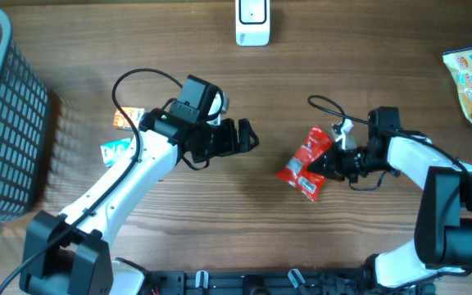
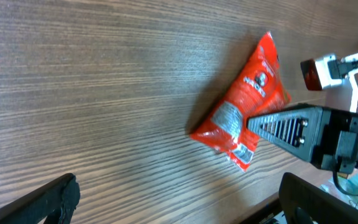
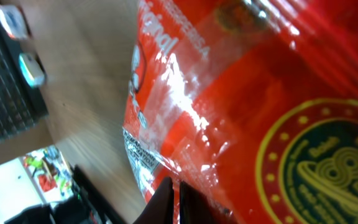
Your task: Scan the item barcode
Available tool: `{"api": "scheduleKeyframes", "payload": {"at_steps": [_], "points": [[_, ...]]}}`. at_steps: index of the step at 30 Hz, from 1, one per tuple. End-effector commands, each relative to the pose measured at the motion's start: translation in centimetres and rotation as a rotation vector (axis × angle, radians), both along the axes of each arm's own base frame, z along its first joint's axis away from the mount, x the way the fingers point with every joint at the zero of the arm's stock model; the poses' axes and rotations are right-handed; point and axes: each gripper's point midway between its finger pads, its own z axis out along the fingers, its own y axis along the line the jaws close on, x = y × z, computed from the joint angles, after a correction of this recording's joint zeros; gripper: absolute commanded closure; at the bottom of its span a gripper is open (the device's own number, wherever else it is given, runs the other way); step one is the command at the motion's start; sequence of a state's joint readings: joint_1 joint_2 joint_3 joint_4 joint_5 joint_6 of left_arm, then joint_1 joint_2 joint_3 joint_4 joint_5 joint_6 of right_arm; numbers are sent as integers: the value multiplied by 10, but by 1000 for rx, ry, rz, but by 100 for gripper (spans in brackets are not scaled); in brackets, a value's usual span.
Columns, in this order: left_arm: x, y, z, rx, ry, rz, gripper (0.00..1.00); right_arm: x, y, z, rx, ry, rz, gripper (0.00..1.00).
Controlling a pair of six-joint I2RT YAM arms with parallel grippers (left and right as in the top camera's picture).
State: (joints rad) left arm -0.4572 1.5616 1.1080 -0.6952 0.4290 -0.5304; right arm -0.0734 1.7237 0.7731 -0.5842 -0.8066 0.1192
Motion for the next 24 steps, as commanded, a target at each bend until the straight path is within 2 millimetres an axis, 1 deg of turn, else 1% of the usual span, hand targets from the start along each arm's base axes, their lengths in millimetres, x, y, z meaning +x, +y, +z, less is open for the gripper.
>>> {"api": "scheduleKeyframes", "payload": {"at_steps": [1, 6, 8, 10, 11, 13, 16, 19, 21, 24], "points": [[1, -3, 1, -14, 6, 3, 0, 9, 10, -6, -18, 30, -61, 92], [1, -3, 1, -14, 6, 3, 0, 38, 59, 23, 162, -63, -53, 91], [1, -3, 1, -14, 6, 2, 0, 46, 71, 30, 180, -93, -45, 91], [0, -3, 1, -13, 8, 2, 0, 51, 77, 38, 181, -116, -19, 94], [0, -2, 0, -12, 11, 2, 0, 52, 77, 42, 178, -119, -7, 95], [-2, -2, 0, -8, 18, 2, 0, 52, 72, 49, 136, -129, 37, 96], [-2, -1, -1, -7, 18, 2, 0, 53, 53, 56, 22, -107, 53, 96], [0, -2, 0, -10, 12, 2, 0, 52, 45, 68, 48, -120, 88, 96], [0, -2, 0, -12, 9, 3, 0, 47, 35, 64, 47, -112, 90, 96], [0, -2, 1, -12, 8, 2, 0, 37, 27, 45, 46, -88, 75, 96]]}}
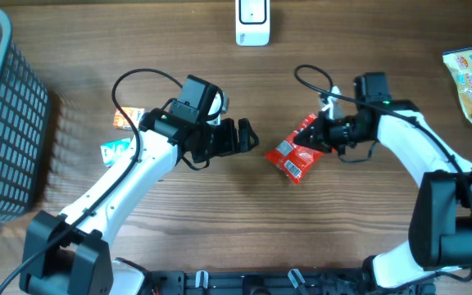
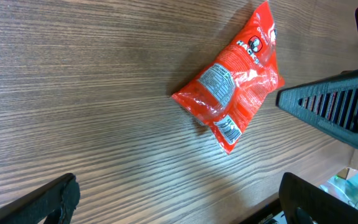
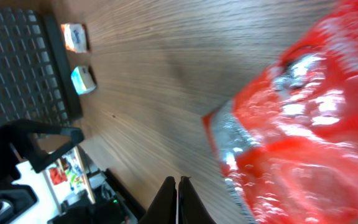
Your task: Scan the item barcode
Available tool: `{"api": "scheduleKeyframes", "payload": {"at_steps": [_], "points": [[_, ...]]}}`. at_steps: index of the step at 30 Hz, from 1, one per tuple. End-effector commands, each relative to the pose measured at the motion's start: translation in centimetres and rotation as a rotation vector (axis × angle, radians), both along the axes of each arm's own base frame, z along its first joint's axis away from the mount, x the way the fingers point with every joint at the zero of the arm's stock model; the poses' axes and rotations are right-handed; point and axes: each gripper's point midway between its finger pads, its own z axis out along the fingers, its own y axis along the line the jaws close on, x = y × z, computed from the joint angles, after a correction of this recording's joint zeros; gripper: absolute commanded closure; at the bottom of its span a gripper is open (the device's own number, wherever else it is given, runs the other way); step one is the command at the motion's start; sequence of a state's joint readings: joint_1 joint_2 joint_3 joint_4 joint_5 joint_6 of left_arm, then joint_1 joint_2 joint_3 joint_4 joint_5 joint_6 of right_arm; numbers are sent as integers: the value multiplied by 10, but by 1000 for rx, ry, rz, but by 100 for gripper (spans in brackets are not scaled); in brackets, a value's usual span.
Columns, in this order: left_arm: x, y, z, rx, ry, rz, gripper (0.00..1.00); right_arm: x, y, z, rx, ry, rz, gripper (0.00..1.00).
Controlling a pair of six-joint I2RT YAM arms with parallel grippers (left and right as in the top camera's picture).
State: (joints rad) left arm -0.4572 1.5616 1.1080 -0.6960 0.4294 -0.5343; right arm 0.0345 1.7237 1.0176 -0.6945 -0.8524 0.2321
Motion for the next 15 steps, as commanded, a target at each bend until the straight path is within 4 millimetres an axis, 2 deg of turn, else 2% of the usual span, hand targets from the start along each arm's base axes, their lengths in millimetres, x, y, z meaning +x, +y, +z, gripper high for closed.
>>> {"api": "scheduleKeyframes", "payload": {"at_steps": [1, 5, 8, 9, 13, 15], "points": [[1, -3, 1, -12, 5, -1, 0, -10, -9, -21, -7, -35, 33, 96], [1, -2, 1, -12, 5, -1, 0, -21, -10, -57, -10, 15, -12, 96], [0, -2, 0, -10, 9, 0, 0, -23, -28, -85, -143, 72, -76, 96], [-1, -2, 0, -9, 11, -1, 0, -22, -32, -87, -166, 70, -81, 96], [-1, -2, 0, -9, 10, -1, 0, -12, -35, -70, -170, 47, -71, 96], [1, -3, 1, -13, 4, -1, 0, -3, -35, -48, -174, 13, -42, 96]]}}
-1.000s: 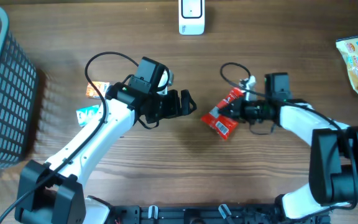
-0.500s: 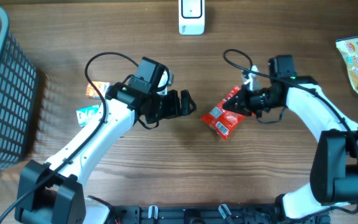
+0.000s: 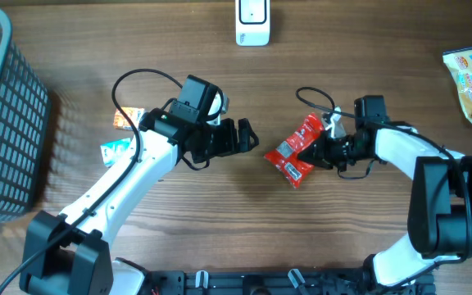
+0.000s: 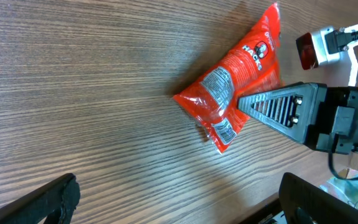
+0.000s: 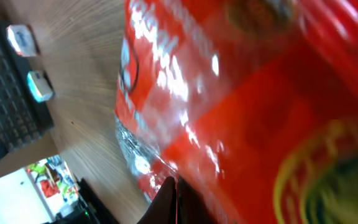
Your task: Scan the item barcode
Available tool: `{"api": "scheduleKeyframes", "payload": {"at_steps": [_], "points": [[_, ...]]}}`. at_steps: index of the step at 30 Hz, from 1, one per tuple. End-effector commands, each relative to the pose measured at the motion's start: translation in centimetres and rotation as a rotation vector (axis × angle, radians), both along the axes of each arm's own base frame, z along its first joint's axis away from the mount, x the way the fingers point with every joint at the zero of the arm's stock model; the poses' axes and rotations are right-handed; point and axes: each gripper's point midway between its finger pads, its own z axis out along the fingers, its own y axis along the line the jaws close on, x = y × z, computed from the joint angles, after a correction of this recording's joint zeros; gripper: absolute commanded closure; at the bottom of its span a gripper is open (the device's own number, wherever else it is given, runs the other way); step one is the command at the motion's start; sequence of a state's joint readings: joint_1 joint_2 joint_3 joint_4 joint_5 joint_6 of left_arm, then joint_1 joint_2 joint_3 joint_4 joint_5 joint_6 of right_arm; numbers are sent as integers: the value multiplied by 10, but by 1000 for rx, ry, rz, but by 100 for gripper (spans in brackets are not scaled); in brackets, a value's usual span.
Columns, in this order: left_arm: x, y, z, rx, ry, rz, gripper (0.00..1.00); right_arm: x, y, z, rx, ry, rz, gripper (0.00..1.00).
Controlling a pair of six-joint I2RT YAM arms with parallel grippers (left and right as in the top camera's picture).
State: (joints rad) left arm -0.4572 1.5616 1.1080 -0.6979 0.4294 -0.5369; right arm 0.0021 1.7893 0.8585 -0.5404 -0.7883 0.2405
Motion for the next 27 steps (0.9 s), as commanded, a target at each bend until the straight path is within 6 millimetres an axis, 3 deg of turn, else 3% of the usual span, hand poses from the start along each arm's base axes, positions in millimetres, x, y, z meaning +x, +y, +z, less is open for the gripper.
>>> {"api": "scheduleKeyframes", "payload": {"at_steps": [1, 4, 7, 8, 10, 13, 18, 22, 27], "points": [[2, -3, 1, -14, -1, -3, 0, 23, -17, 23, -113, -80, 24, 94], [1, -3, 1, -14, -1, -4, 0, 37, -17, 59, -120, -150, 62, 80], [0, -5, 1, -14, -2, -11, 0, 53, -21, 86, -150, -216, 68, 50], [-1, -7, 1, -15, -3, -15, 0, 58, -24, 89, -173, -231, 61, 41], [-2, -10, 1, -16, -4, -24, 0, 65, -38, 82, -265, -223, 16, 39], [-6, -14, 1, -16, -4, -39, 0, 61, -58, 63, -386, -144, -39, 64], [-5, -18, 2, -18, -18, -48, 0, 35, -43, 40, -292, -72, 9, 94], [-3, -18, -5, -10, -10, -46, 0, 21, -38, 21, -262, -59, 21, 96], [-4, -19, -18, 4, 27, -47, 0, 12, -46, -1, -314, -25, -24, 96]]}}
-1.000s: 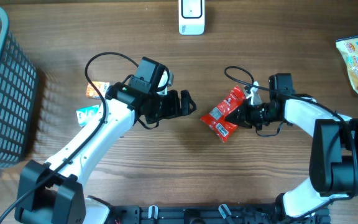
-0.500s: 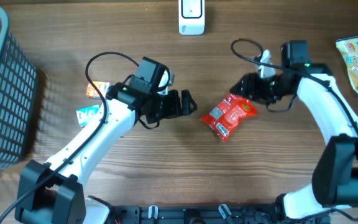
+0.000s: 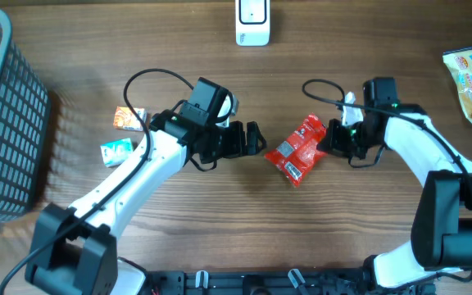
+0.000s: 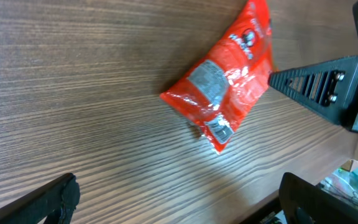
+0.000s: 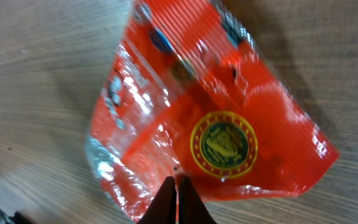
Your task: Scan the item barcode
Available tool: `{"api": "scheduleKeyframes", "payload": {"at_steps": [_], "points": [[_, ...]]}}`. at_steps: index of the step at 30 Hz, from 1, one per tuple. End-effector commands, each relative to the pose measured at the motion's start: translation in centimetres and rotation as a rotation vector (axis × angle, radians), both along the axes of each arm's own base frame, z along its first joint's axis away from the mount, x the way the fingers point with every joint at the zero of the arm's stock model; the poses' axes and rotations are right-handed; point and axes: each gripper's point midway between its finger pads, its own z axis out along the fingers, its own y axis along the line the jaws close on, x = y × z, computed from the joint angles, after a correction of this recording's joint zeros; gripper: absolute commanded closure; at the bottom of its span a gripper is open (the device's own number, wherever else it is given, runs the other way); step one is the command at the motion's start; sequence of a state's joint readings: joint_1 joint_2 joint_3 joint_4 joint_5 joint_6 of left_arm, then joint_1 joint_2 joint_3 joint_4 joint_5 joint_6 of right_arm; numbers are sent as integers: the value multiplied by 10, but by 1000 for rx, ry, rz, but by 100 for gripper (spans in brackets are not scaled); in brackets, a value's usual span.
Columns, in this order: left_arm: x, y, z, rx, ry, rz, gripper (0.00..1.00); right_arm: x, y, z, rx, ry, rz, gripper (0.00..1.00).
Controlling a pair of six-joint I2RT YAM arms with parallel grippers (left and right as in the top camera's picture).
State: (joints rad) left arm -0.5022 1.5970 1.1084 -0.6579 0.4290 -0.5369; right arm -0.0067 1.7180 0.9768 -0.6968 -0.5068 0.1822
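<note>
The red snack packet [image 3: 299,150] lies flat on the wooden table between my two grippers. Its white barcode label [image 4: 220,130] faces up near its lower end. My right gripper [image 3: 329,141] is shut, and its tips rest on the packet's [image 5: 216,118] right part in the right wrist view [image 5: 176,186]. My left gripper [image 3: 260,141] stands open just left of the packet [image 4: 229,93], with nothing between its jaws [image 4: 179,202]. The white scanner [image 3: 252,20] stands at the table's far edge.
A grey mesh basket fills the left side. An orange box [image 3: 128,117] and a teal box [image 3: 115,152] lie beside the left arm. A yellow and blue packet lies at the far right.
My left arm has shifted right, so its open gripper is closer to the packet. My right gripper has drawn back from the packet's lower right to its right edge. The packet has hardly moved.
The packet first lay further right and nearer, with my shut right gripper against it. Then it lay further left and turned, with the gripper beside it. After that the shut tips pressed its right side. Now they rest at its right edge, with the left gripper nearer.
</note>
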Motion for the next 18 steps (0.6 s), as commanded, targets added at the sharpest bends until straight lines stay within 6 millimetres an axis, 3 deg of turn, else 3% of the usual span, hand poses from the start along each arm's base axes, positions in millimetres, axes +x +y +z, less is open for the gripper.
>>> {"api": "scheduleKeyframes", "payload": {"at_steps": [1, 4, 8, 14, 16, 17, 18], "points": [[-1, -2, -12, 10, 38, -3, 0, -9, -9, -20, -53, 48, -61, 96], [-3, -3, -16, 6, 57, -8, 0, -10, -26, -28, -147, 82, -147, 96], [-5, -6, -19, 4, 70, -16, 0, -13, -35, -24, -200, 118, -177, 96], [-7, -17, -22, -4, 54, -46, 0, 4, -37, 26, -217, 79, -126, 95], [-5, -25, -21, -17, 40, -51, 0, 14, -37, 42, -215, 42, -119, 86], [-4, -29, -21, -25, 38, -42, 0, 21, -36, 49, -207, 10, -100, 74], [-3, -33, -22, -33, 40, -32, 0, 26, -36, 52, -208, -14, -90, 49]]}}
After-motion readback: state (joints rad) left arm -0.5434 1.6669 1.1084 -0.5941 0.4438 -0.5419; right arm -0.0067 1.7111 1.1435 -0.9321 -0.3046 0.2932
